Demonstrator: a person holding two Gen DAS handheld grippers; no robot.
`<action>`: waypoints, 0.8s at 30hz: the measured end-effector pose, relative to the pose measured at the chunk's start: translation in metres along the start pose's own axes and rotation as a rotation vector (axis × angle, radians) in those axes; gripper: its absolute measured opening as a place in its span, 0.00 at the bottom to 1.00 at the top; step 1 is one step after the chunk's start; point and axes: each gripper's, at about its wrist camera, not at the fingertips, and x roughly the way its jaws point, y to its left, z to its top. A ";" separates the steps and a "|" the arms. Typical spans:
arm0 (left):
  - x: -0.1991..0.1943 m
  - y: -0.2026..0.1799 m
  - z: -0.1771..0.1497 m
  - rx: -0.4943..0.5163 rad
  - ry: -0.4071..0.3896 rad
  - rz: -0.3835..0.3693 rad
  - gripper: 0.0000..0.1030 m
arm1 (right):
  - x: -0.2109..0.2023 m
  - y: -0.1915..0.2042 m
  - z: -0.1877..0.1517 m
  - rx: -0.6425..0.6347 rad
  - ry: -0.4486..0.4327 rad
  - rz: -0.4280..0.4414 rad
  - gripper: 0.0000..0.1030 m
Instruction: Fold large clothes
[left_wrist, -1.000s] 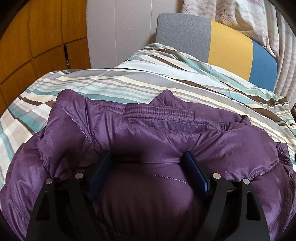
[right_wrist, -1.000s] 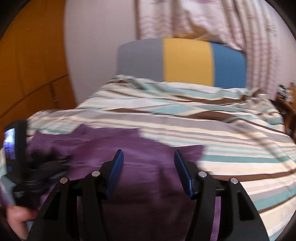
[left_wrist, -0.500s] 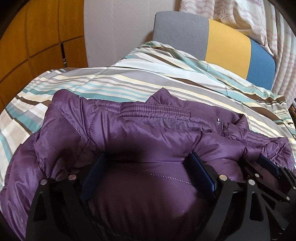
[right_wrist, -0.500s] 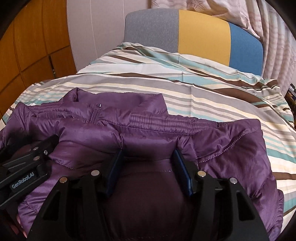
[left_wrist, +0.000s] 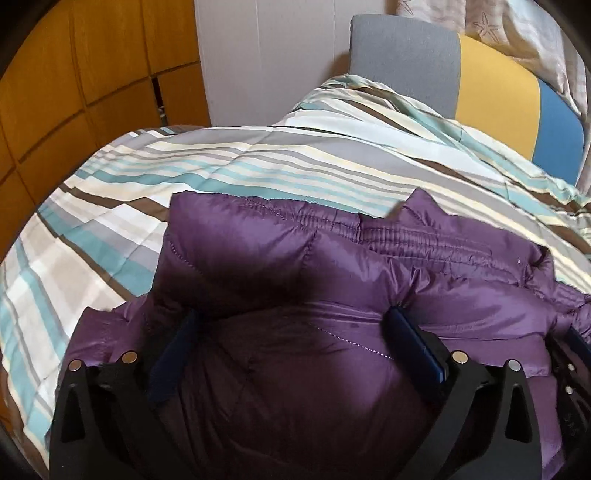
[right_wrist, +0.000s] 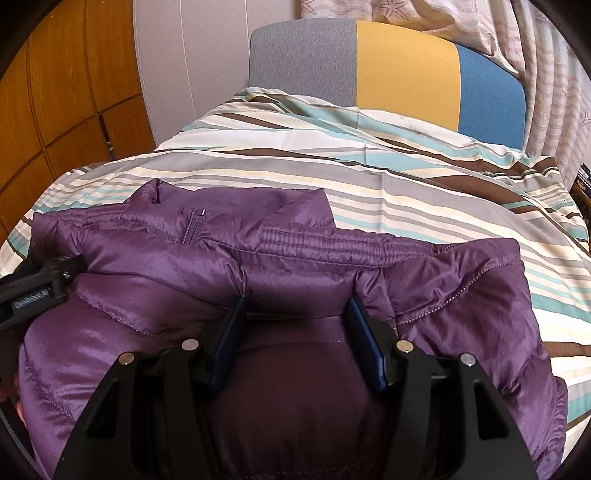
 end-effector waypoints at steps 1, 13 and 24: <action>0.001 -0.001 0.000 0.004 0.000 0.006 0.97 | 0.000 0.000 0.000 0.000 0.001 0.000 0.55; -0.003 0.005 -0.004 -0.024 -0.005 -0.035 0.97 | -0.017 -0.079 0.004 0.197 0.006 -0.070 0.55; -0.005 0.002 -0.001 -0.002 0.033 -0.029 0.97 | -0.013 -0.081 -0.004 0.172 -0.009 -0.081 0.59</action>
